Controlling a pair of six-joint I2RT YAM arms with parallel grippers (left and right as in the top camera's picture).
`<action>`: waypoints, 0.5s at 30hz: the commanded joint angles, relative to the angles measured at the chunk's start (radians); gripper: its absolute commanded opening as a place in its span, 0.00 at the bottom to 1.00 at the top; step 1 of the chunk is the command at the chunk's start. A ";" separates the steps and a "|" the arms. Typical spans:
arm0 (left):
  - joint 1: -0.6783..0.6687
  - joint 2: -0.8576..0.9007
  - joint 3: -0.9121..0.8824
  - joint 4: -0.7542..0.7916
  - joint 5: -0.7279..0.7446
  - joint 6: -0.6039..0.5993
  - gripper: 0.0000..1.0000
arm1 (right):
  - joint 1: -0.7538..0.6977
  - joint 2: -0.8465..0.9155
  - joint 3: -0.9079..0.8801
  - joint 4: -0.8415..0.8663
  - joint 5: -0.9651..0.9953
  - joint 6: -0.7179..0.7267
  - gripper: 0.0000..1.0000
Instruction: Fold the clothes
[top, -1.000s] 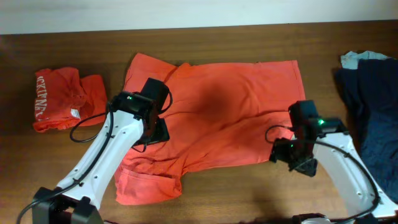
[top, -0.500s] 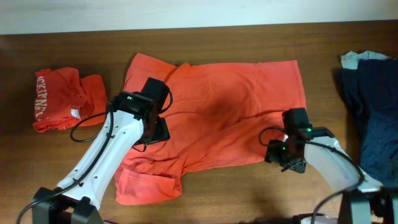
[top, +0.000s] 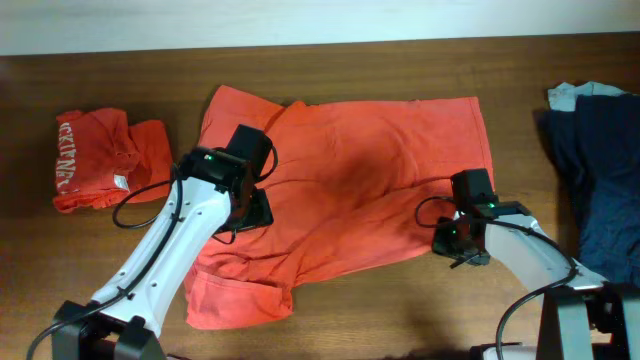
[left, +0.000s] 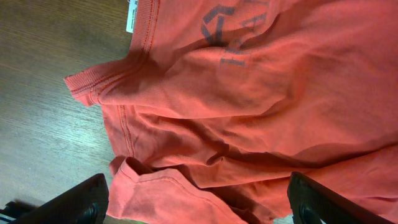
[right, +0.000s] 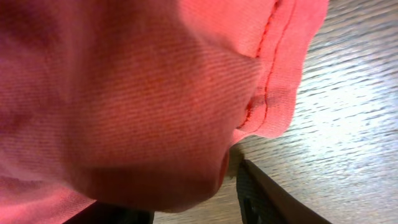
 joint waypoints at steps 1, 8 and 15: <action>0.000 -0.021 -0.007 0.002 -0.014 0.012 0.92 | -0.004 0.011 -0.003 0.003 0.063 0.003 0.43; 0.000 -0.021 -0.007 0.002 -0.014 0.012 0.92 | -0.004 0.011 0.098 -0.112 0.157 0.003 0.04; 0.000 -0.021 -0.007 0.007 -0.014 0.012 0.92 | -0.004 0.011 0.235 -0.307 0.169 0.004 0.04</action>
